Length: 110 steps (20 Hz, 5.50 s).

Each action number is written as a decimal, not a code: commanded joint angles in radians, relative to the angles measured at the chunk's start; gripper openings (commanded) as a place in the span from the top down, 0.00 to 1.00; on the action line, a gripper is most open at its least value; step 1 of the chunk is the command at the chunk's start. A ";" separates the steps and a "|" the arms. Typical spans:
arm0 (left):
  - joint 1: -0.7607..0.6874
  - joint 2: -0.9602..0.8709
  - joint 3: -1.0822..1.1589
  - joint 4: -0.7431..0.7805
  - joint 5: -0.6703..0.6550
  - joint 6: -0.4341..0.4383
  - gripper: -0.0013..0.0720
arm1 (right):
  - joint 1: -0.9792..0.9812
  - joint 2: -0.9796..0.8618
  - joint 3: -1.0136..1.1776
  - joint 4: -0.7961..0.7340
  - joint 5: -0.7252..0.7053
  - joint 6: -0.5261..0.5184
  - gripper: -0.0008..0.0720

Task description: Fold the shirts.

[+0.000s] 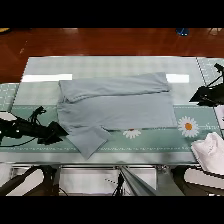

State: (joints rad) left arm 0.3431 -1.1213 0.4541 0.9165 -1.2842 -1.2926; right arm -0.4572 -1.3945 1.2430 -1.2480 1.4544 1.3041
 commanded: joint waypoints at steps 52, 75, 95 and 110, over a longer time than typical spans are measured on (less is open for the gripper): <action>-0.116 0.019 0.487 -0.192 0.190 0.050 0.96 | 0.242 0.102 -0.135 0.351 -0.573 0.045 0.96; -0.109 -0.581 0.807 -0.364 0.291 0.051 0.22 | 0.301 -0.265 0.019 0.387 -0.884 0.036 0.41; -0.007 -0.573 0.859 -0.364 0.007 0.104 0.23 | 0.234 -0.389 0.019 0.477 -0.655 0.102 0.20; -0.253 -0.500 0.861 -0.379 0.026 0.071 0.74 | 0.335 0.087 0.019 0.375 -0.546 -0.013 0.96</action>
State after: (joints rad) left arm 0.1886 -1.6299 1.3151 0.5385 -1.2873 -1.2049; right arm -0.1539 -1.4136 1.2617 -0.8318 0.8486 1.2980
